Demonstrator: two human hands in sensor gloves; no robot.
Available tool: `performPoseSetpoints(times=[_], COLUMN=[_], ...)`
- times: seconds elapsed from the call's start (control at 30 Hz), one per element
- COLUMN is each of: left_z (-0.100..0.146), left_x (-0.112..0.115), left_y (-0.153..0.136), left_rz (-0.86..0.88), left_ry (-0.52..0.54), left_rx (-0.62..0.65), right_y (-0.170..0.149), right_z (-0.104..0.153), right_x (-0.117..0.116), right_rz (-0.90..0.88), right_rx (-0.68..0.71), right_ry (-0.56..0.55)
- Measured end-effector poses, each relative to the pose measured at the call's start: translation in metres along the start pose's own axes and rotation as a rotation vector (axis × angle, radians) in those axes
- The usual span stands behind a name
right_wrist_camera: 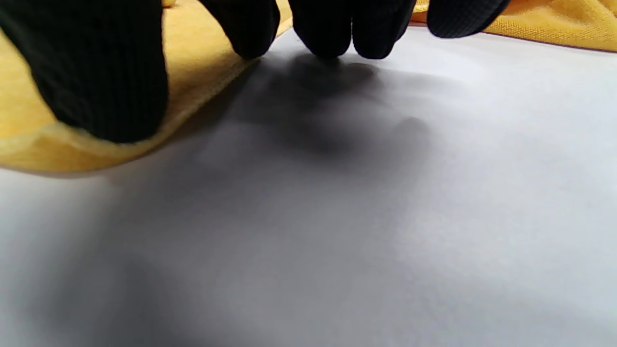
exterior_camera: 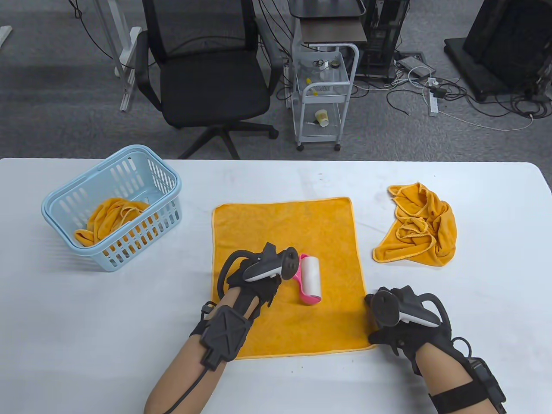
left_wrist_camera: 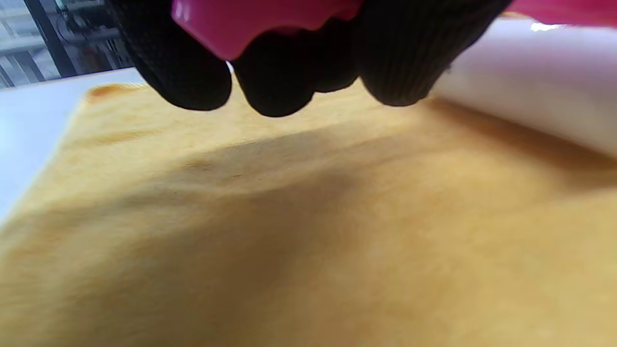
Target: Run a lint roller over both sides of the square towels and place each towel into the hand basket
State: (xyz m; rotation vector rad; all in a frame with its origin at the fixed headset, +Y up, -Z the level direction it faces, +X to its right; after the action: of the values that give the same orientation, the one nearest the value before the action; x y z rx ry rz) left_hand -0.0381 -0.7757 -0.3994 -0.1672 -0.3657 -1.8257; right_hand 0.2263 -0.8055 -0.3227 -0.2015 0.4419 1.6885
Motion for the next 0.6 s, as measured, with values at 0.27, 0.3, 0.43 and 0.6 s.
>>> performPoseSetpoints(times=[0.27, 0.3, 0.43, 0.6], left_z=[0.017, 0.022, 0.039, 0.044], left_x=[0.016, 0.019, 0.020, 0.007], left_y=[-0.106, -0.124, -0.153, -0.099], left_rz=[-0.311, -0.333, -0.283, 0.064], left_ry=[-0.002, -0.007, -0.039, -0.054], left_rx=[-0.322, -0.368, -0.394, -0.181], right_y=[0.000, -0.001, 0.000, 0.000], right_z=[0.000, 0.000, 0.000, 0.000], right_x=[0.000, 0.000, 0.000, 0.000], right_rz=[0.001, 0.000, 0.001, 0.003], right_rx=[-0.003, -0.002, 0.000, 0.001], right_ry=[0.000, 0.001, 0.000, 0.001])
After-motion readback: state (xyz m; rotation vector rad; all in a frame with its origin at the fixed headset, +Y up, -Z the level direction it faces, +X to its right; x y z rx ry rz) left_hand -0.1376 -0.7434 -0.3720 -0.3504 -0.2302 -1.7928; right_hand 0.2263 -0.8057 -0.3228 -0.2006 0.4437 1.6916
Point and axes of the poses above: the tracker on the back of each hand, its own y axis roughly to the thumb side, its own z axis roughly from the fingertips to the wrist, x = y × z, the point moved 5 cm from there along -z, roughly from the wrist to the fingertips, and after that the axes turned 11 degrees about -x, right-handed, at the moved point
